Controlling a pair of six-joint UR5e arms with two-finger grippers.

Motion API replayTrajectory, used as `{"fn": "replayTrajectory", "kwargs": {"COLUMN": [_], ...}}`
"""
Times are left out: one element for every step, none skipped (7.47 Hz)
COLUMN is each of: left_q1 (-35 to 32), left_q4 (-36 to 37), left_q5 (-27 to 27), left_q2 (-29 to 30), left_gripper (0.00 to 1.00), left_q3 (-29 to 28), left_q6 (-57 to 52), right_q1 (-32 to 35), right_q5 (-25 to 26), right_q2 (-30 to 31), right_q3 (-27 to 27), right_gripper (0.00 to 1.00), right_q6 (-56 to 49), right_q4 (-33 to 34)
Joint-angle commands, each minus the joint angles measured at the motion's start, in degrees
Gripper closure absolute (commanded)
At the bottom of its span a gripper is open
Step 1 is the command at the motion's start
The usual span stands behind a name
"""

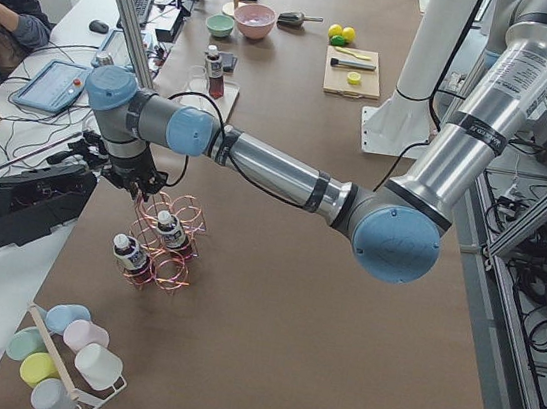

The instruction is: Take tea from basket to plate

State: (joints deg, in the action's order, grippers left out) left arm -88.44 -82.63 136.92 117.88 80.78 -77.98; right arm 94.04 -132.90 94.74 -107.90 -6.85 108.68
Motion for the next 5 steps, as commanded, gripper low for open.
{"fn": "replayTrajectory", "kwargs": {"left_q1": [0.02,0.11,0.11,0.11,0.11], "left_q4": [0.01,0.01,0.01,0.01,0.01], "left_q5": [0.01,0.01,0.01,0.01,0.01], "left_q2": [-0.01,-0.01,-0.1,-0.1,-0.1], "left_gripper": [1.0,1.0,1.0,1.0,0.98], "left_q3": [0.6,0.52,0.52,0.6,0.52], "left_q6": [0.02,-0.06,-0.07,-0.07,-0.07], "right_q1": [0.8,-2.34,-4.72,-5.7,-6.76], "right_q5": [-2.28,-2.19,-2.45,-2.8,-2.97], "right_q2": [0.27,-0.86,-2.18,-3.59,-3.69], "right_q3": [9.08,10.67,12.52,15.06,16.65], "right_gripper": [0.0,0.0,0.0,0.0,0.0], "right_q6": [-3.35,-3.0,-1.87,-1.68,-1.59], "right_q4": [-2.92,-3.29,-3.47,-5.65,-8.28]}}
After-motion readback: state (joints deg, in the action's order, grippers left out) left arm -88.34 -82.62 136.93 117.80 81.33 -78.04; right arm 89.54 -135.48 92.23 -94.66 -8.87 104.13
